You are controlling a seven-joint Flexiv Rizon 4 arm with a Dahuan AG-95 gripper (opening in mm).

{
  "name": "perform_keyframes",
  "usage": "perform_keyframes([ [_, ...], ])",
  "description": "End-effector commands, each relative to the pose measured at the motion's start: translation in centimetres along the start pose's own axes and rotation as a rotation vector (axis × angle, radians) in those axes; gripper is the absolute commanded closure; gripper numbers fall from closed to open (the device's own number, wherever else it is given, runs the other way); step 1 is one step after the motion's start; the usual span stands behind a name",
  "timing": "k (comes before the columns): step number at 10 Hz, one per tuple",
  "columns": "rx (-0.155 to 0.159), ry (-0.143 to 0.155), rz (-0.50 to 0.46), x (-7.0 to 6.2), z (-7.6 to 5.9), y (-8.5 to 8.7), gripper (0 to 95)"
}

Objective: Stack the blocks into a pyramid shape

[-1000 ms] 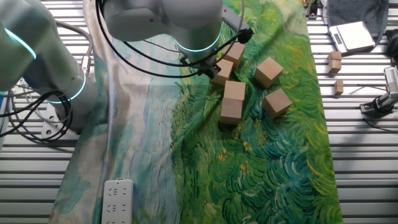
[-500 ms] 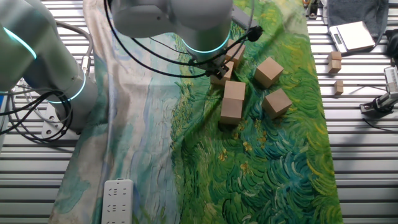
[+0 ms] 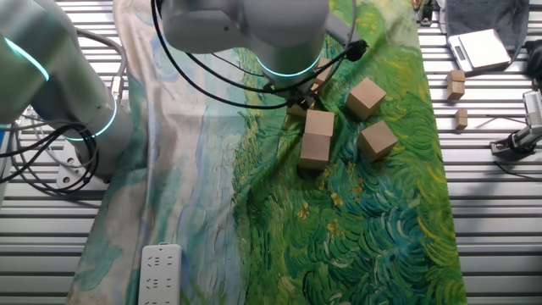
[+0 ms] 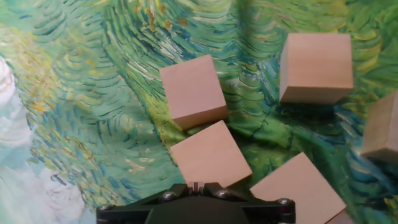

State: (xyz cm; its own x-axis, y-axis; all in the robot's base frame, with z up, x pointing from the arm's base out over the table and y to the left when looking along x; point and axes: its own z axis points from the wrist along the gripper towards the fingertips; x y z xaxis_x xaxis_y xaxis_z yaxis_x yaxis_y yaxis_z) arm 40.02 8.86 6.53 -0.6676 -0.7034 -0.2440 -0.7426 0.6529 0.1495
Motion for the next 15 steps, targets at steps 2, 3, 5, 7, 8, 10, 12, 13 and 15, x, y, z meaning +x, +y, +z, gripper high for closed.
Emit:
perform_keyframes([
  [2, -0.006, 0.018, 0.011, 0.1, -1.4, 1.0, 95.0],
  [3, -0.007, 0.013, 0.013, 0.3, -1.2, 1.3, 95.0],
  [5, 0.003, 0.007, 0.018, 0.6, -0.3, 2.2, 95.0],
  [7, 0.013, 0.004, 0.015, 0.7, 0.3, 2.4, 95.0],
  [8, 0.017, 0.002, 0.007, 0.8, 0.6, 2.3, 95.0],
  [10, 0.027, -0.007, -0.005, 1.0, 1.5, 1.9, 95.0],
  [12, 0.034, -0.010, -0.019, 0.7, 1.8, 1.2, 95.0],
  [13, 0.035, -0.010, -0.027, 0.4, 1.7, 0.6, 95.0],
  [15, 0.036, -0.010, -0.039, -0.1, 1.5, -0.6, 95.0],
])
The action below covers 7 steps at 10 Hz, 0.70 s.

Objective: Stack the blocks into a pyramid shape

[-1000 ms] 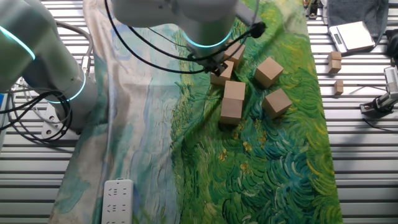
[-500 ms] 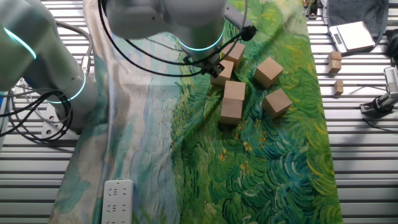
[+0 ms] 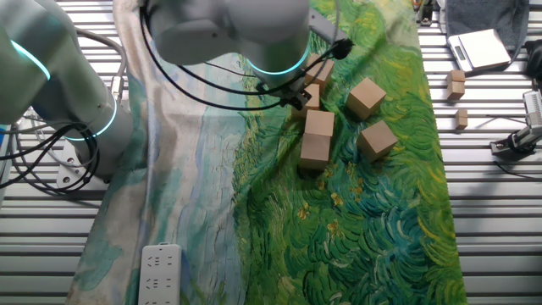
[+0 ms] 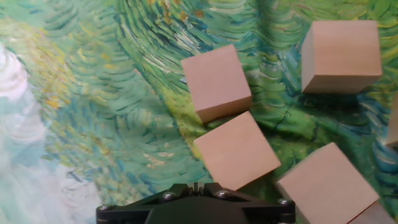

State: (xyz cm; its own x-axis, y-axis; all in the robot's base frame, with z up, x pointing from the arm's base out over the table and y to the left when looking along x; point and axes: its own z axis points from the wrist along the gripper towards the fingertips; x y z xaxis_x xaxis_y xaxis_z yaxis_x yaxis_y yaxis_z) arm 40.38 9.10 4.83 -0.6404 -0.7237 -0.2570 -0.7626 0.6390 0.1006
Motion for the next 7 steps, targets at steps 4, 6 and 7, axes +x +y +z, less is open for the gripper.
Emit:
perform_keyframes([
  [4, -0.006, -0.008, -0.018, -0.42, -0.26, -1.38, 95.0],
  [6, -0.011, -0.013, -0.022, -0.17, -0.18, -1.29, 95.0],
  [7, -0.012, -0.014, -0.018, -0.14, -0.17, -1.28, 95.0],
])
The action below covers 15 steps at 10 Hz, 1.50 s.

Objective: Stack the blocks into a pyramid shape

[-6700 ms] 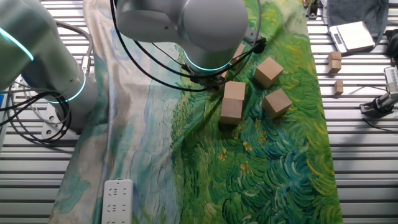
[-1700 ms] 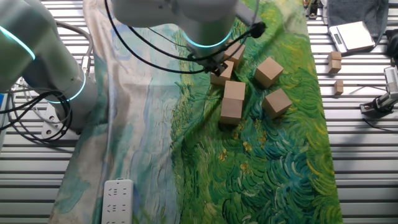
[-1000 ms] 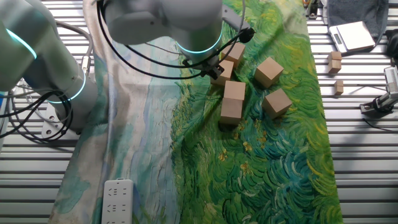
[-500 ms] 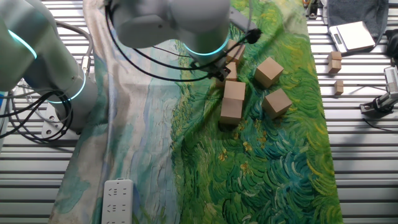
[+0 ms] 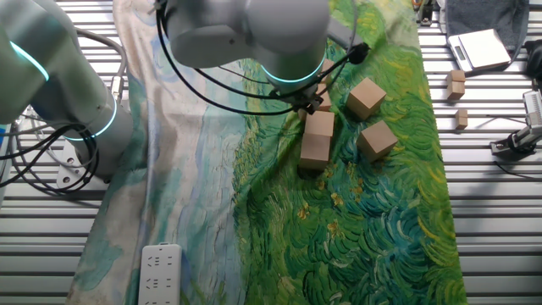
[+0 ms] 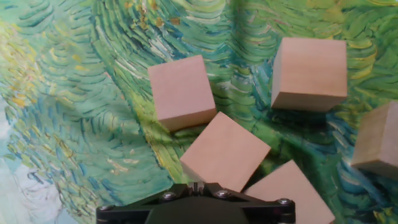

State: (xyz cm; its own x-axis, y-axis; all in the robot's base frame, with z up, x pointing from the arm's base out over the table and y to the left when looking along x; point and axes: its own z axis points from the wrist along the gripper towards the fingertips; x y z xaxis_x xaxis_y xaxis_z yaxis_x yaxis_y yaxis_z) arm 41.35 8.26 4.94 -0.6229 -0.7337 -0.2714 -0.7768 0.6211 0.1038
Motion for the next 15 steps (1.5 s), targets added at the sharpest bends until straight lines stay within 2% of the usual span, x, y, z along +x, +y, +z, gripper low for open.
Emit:
perform_keyframes([
  [1, -0.003, 0.002, 0.012, -0.1, 0.0, 0.0, 95.0],
  [3, -0.013, 0.012, 0.044, 0.1, -0.5, 0.7, 95.0],
  [5, -0.010, 0.019, 0.046, 0.8, -0.7, 1.8, 95.0],
  [7, -0.012, 0.016, 0.051, 1.1, -0.8, 2.3, 95.0],
  [10, -0.005, 0.007, 0.076, 0.0, -0.1, 3.2, 95.0],
  [14, 0.007, 0.009, 0.054, -1.0, 0.2, 2.7, 95.0],
  [15, 0.014, -0.002, 0.050, -1.3, 0.5, 2.4, 95.0],
])
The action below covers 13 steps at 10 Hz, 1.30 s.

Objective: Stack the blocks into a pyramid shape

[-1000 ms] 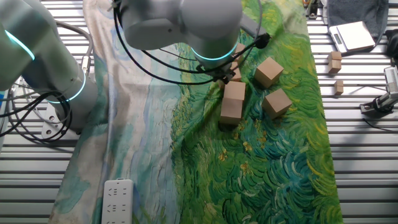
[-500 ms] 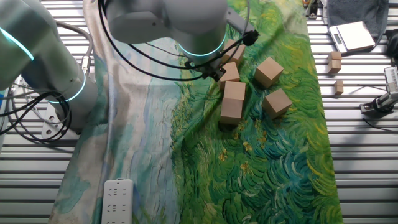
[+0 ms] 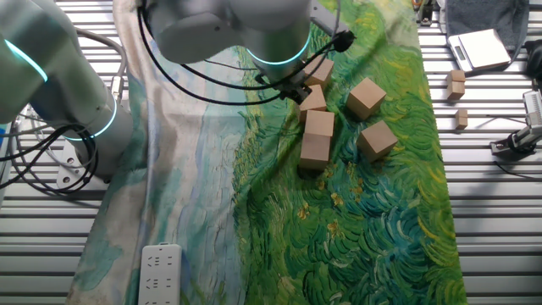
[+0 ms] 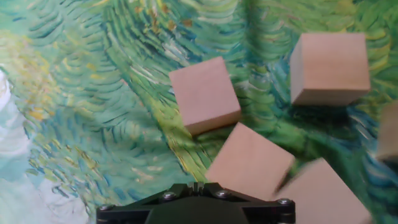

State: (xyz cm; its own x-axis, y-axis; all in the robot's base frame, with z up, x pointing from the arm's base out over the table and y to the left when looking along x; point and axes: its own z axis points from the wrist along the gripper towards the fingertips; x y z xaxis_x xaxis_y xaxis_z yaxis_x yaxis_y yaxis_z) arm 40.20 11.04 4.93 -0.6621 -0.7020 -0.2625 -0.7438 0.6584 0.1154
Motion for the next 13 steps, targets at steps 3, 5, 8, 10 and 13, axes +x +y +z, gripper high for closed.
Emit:
perform_keyframes([
  [3, 0.016, -0.015, -0.020, -0.8, -0.4, -2.0, 95.0],
  [5, 0.015, -0.022, -0.017, -0.7, -0.6, -2.2, 95.0],
  [8, 0.017, -0.027, -0.014, -0.2, -0.4, -2.1, 95.0],
  [10, 0.014, -0.023, -0.004, 0.2, -0.7, -1.9, 95.0],
  [13, -0.004, -0.022, 0.032, 0.2, -1.6, -0.9, 95.0],
])
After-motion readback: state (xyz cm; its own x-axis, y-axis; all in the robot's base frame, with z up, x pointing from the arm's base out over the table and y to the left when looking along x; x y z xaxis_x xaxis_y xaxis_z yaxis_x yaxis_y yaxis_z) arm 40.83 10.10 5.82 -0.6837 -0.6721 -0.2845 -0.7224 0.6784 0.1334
